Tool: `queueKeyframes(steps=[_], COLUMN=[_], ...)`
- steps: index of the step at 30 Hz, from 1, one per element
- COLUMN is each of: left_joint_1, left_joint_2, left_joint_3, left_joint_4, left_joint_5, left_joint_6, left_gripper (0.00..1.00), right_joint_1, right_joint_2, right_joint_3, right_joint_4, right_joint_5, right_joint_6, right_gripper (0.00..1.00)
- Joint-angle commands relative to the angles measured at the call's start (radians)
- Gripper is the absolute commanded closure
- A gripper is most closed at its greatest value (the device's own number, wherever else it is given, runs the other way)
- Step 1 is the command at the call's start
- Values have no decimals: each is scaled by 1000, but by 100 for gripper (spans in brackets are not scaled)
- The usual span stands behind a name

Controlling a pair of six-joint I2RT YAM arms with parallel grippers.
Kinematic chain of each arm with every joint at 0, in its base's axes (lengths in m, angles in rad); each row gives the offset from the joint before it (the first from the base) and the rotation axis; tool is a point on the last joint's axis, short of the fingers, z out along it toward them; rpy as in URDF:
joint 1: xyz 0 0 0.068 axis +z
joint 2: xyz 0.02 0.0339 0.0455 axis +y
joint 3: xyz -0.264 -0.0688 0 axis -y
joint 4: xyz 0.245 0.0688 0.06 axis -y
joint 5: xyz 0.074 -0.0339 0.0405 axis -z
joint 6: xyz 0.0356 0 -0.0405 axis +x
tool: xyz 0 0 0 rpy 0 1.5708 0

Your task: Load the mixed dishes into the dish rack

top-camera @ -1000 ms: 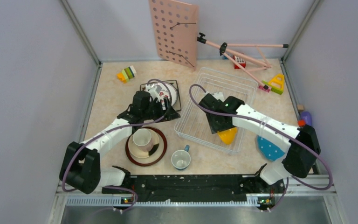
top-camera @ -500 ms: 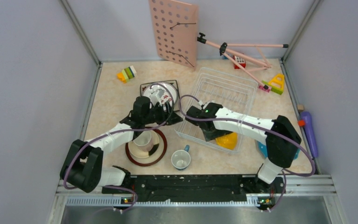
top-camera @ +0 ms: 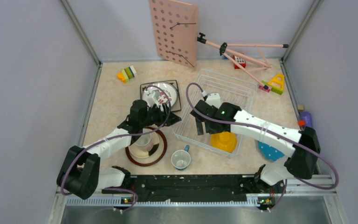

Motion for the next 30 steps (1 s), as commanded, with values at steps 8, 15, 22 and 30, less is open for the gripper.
queueKeyframes(steps=[8, 15, 22, 30], left_joint_1=[-5, -102, -248, -416], left_joint_2=[-150, -261, -348, -294], left_joint_3=[134, 240, 268, 284], left_joint_4=[-265, -704, -884, -951], left_joint_5=[-93, -274, -370, -409], left_joint_6=[37, 93, 79, 68], left_gripper=[31, 29, 31, 36], right_joint_1=[-79, -388, -504, -538], right_joint_2=[-314, -524, -556, -514], right_joint_3=[-110, -284, -437, -505], right_joint_4=[141, 189, 307, 458], right_joint_5=[11, -79, -140, -223], right_joint_6=[-22, -119, -124, -109], right_gripper=[8, 10, 21, 62])
